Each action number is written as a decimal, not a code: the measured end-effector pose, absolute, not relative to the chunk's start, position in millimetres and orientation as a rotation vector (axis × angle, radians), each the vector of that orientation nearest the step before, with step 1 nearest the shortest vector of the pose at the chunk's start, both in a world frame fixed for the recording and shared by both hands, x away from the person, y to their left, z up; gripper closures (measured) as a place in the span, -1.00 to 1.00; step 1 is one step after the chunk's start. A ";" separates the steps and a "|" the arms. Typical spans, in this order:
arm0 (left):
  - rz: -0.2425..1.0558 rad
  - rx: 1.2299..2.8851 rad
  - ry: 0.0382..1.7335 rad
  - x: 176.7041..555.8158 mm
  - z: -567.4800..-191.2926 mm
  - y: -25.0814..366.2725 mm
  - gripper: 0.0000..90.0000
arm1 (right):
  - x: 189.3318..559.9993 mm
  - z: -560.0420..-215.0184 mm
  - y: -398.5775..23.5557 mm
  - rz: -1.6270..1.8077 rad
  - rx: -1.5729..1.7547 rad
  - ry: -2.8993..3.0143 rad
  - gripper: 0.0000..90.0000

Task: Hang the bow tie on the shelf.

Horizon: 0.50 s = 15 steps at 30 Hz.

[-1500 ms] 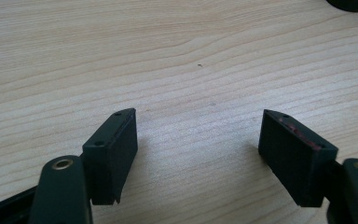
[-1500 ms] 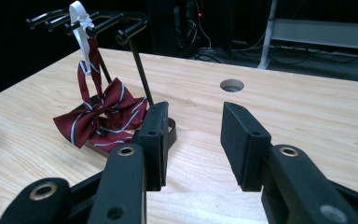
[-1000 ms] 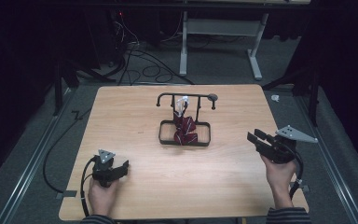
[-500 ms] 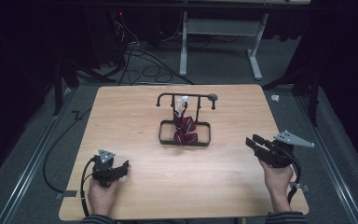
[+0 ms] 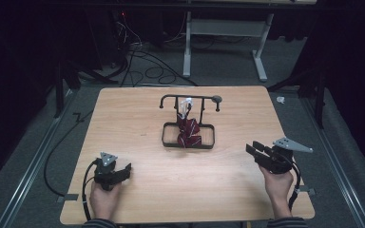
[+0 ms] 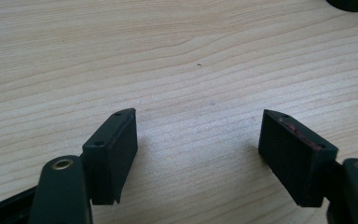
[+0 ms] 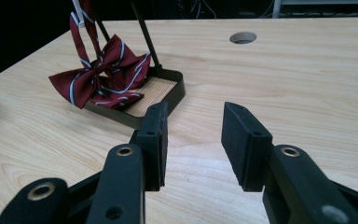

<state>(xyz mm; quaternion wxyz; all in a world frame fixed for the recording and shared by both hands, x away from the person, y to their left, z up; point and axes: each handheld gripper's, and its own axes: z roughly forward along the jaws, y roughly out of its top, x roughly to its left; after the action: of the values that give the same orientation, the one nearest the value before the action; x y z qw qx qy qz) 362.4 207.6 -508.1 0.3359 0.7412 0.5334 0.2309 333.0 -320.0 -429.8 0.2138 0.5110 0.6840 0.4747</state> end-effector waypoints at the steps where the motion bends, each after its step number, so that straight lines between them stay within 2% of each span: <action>1: 0.602 1.933 1.391 362.4 -508.1 207.6 -0.37 | 333.4 -430.9 -319.6 1.316 1.415 1.902 0.39; 15: 0.602 1.936 1.390 362.3 -508.0 207.8 -0.37 | 336.2 -457.6 -309.3 1.299 1.466 1.954 0.38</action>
<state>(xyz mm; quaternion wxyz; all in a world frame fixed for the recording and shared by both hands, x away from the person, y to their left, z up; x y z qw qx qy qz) 362.3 207.8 -508.0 0.3350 0.7421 0.5328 0.2307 336.2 -309.3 -457.6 0.1862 0.5206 0.6938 0.4614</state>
